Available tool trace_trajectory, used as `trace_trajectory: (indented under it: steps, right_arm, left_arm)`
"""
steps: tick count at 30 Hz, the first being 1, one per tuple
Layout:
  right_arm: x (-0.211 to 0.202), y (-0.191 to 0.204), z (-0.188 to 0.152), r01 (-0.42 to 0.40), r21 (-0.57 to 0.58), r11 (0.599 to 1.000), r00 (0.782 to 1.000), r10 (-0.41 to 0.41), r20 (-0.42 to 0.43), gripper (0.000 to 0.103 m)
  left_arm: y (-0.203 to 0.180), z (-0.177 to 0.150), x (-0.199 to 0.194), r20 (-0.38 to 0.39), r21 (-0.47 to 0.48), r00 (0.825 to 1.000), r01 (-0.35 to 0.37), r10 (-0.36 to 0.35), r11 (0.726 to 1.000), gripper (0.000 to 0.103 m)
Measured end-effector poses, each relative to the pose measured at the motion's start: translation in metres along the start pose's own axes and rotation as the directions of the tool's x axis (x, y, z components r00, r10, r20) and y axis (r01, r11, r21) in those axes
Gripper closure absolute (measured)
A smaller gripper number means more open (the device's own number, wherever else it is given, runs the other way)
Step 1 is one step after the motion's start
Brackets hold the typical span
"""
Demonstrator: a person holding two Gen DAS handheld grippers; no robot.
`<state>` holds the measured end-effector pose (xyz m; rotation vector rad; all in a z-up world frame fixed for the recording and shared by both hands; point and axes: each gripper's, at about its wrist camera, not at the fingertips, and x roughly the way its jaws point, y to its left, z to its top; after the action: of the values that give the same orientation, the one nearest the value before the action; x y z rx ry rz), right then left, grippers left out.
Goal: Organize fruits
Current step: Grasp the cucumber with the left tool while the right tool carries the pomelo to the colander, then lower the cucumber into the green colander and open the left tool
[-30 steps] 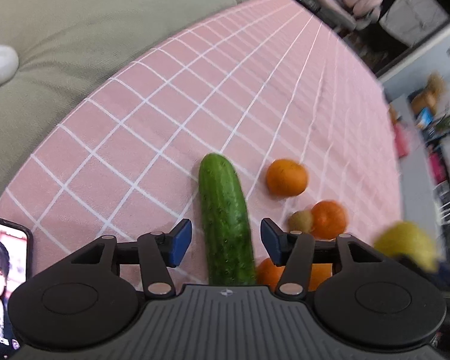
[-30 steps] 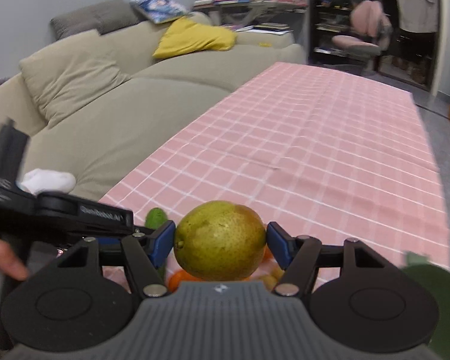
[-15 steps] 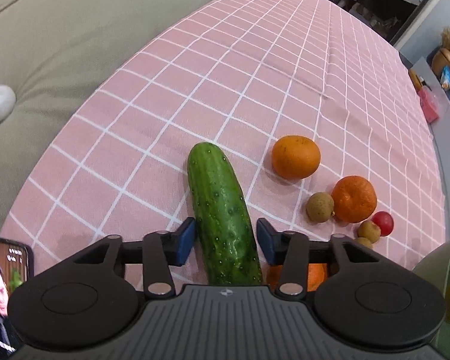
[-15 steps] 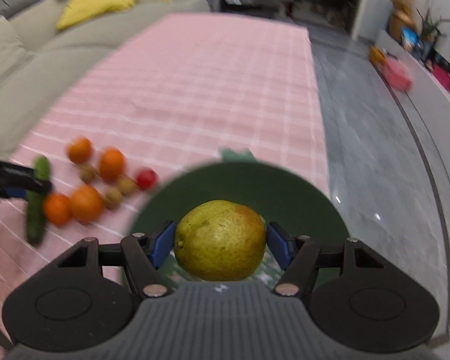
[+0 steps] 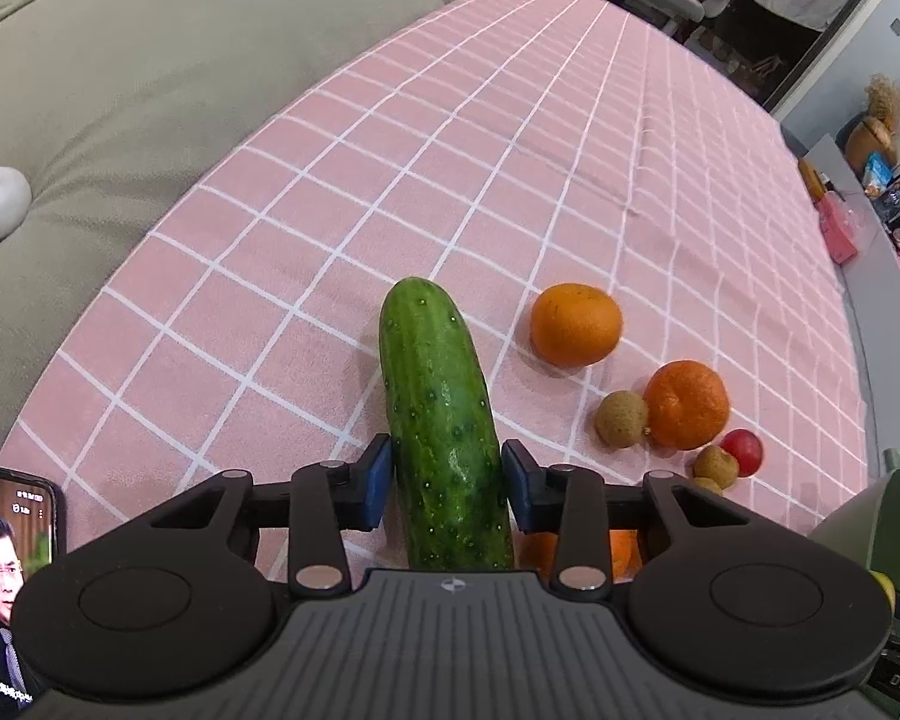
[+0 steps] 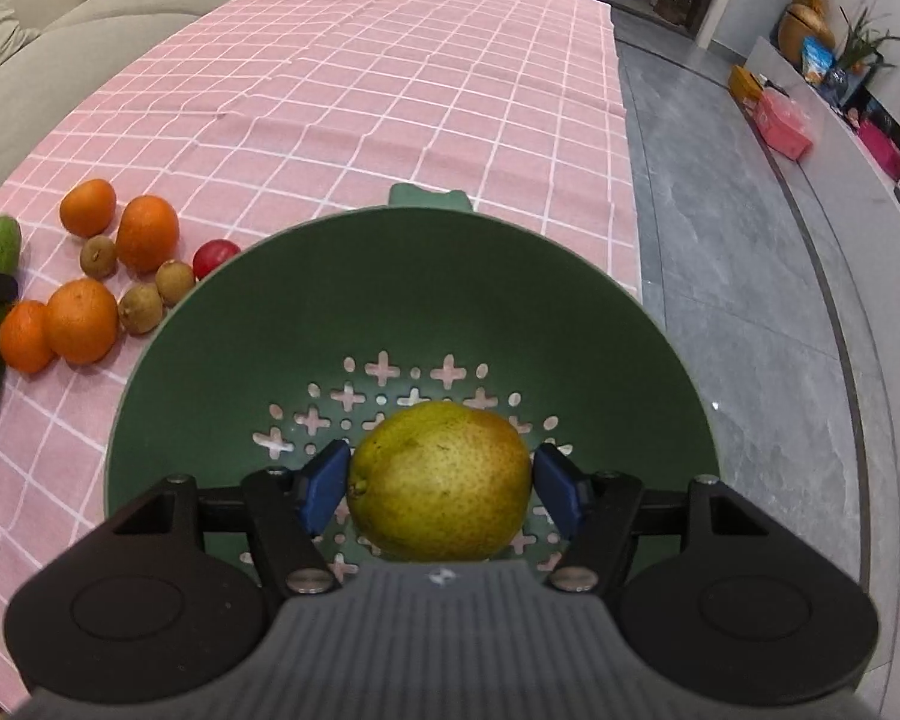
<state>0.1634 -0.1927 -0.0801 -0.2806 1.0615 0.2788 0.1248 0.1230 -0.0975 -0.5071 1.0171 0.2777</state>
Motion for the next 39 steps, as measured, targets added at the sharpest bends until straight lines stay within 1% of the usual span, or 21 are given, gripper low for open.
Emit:
trace_trajectory:
  steps: [4,8,9,10,12,20,24,27,30,32,36,39]
  right_arm:
    - [-0.001,0.002,-0.002,0.004,-0.018,1.0,1.0,-0.004,-0.006,0.038]
    - [-0.005,-0.002,-0.007,-0.006,0.001,1.0,1.0,0.006,-0.012,0.038]
    - [-0.006,-0.003,-0.009,-0.008,0.01,1.0,1.0,0.008,-0.009,0.035]
    - [-0.008,-0.004,-0.01,-0.009,0.016,1.0,1.0,0.009,-0.005,0.028]
    - [-0.013,-0.006,-0.011,-0.008,0.031,0.999,1.0,0.008,0.009,0.023]
    - [-0.035,-0.007,-0.019,-0.049,0.063,0.997,0.996,0.044,0.076,0.017]
    - [-0.049,-0.009,-0.026,-0.054,0.078,0.996,0.992,0.044,0.119,0.015]
    - [-0.059,-0.015,-0.029,-0.051,0.096,0.994,0.988,0.036,0.147,0.015]
    - [-0.068,-0.022,-0.035,-0.04,0.114,0.993,0.985,0.02,0.173,0.015]
    - [-0.073,-0.026,-0.039,-0.02,0.124,0.992,0.982,-0.004,0.191,0.015]
    - [-0.079,-0.035,-0.046,0.017,0.156,0.988,0.974,-0.052,0.22,0.015]
    - [-0.078,-0.04,-0.05,0.003,0.178,0.984,0.973,-0.044,0.226,0.015]
  left_arm:
    - [-0.002,-0.002,-0.013,0.029,0.021,0.999,0.021,-0.022,1.0,0.06]
    - [-0.001,-0.006,-0.026,0.056,0.035,0.998,0.035,-0.037,0.999,0.061]
    - [-0.001,-0.007,-0.029,0.061,0.038,0.997,0.04,-0.043,0.998,0.061]
    - [-0.001,-0.008,-0.033,0.065,0.041,0.997,0.045,-0.048,0.998,0.061]
    - [-0.001,-0.01,-0.04,0.078,0.047,0.995,0.058,-0.061,0.997,0.061]
    - [-0.015,-0.015,-0.079,0.146,0.094,0.984,0.085,-0.098,0.992,0.062]
    - [-0.036,-0.016,-0.103,0.169,0.141,0.972,0.14,-0.163,0.98,0.062]
    - [-0.06,-0.018,-0.114,0.151,0.189,0.959,0.209,-0.238,0.96,0.062]
    - [-0.089,-0.022,-0.117,0.099,0.233,0.942,0.292,-0.321,0.928,0.062]
    - [-0.107,-0.026,-0.116,0.07,0.263,0.93,0.332,-0.361,0.906,0.062]
    - [-0.145,-0.036,-0.106,0.009,0.331,0.913,0.383,-0.408,0.863,0.062]
    - [-0.165,-0.046,-0.092,-0.047,0.353,0.906,0.409,-0.42,0.842,0.062]
